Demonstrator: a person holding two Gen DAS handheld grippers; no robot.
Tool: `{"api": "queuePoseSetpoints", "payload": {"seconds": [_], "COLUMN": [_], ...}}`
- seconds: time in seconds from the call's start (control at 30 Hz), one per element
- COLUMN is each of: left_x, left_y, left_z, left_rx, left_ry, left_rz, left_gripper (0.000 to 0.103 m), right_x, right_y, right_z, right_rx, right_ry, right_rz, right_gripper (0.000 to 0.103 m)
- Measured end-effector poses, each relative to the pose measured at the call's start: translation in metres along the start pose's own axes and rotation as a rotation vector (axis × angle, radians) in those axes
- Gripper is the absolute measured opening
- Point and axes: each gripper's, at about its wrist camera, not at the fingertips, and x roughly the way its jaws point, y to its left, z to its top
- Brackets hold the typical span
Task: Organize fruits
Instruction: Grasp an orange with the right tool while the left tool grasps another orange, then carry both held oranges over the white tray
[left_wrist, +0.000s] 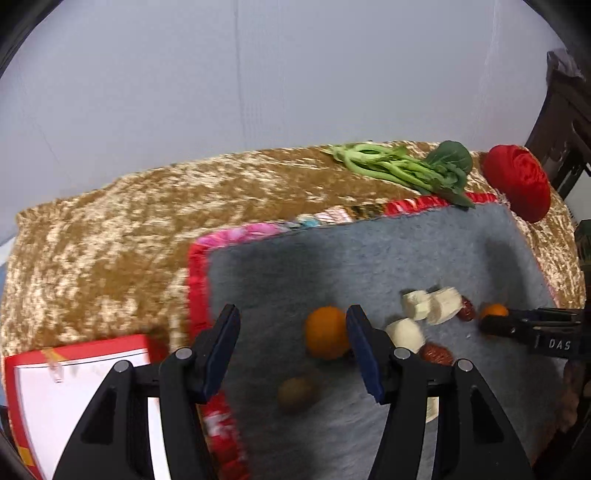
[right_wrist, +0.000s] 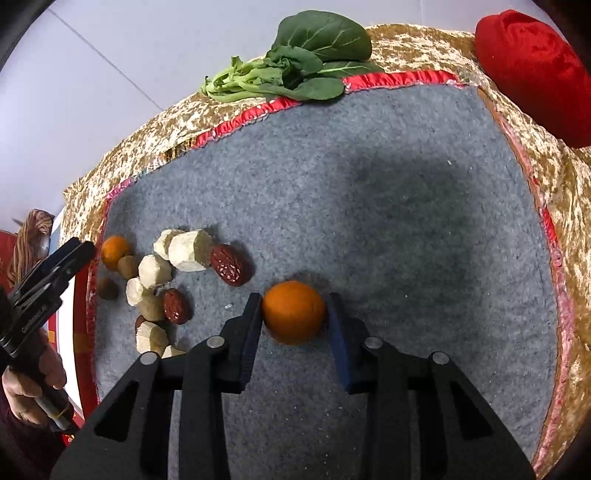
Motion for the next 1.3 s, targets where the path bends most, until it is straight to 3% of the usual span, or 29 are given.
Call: {"api": "queuePoseSetpoints", "payload": {"seconds": [0.27,0.37,0.43,0.7,0.8,1.07,1.17,1.3], "left_x": [0.029,0.030,0.029,0.015,0.000,-0.075,-0.108,-0.138], "left_y": [-0.007,-0.004,0.001,-0.002,0.003,0.032,0.055,0.086], "left_z": [-0.001,-0.003,-0.005,-0.010,-0.012,-0.015,-0.036,-0.066], "left_rx": [-0.035,-0.046,-0.092,-0.054,-0.060,-0.150,-0.221,-0.351], "left_ry": [0.053,0.049,0.036,0.020,0.001,-0.154,-0.203,-0.220], "left_rz": [0.005,-0.013,-0.090,-0.078,-0.062,0.026,0.123,0.186], "left_gripper": [0.056,0.037,0.027,0.026,0.026,0.026,0.026,0.026], "right_x": [0.004,0.002,0.001,-0.006,-0.011,-0.019,-0.019,-0.016], "right_y": [0.000,-0.002,-0.004,-0.003,-0.002,0.037,0.057,0.087], "right_z": [0.002,0.001,0.001,-0.003,-0.003,-0.010,-0.015,-0.022], "right_rx": [-0.012,-0.022,-0.026,-0.040,-0.031,-0.117,-0.150,-0.185], "right_ry": [0.001,-0.002,-0.003,-0.014,-0.018,-0.073,-0.080,-0.079], "right_rz": [0.021,0.029,0.033,0.037,0.081,0.137,0.162,0.201], "right_gripper": [0.037,0.037,0.037,0.037,0.037,0.037,0.037,0.037]}}
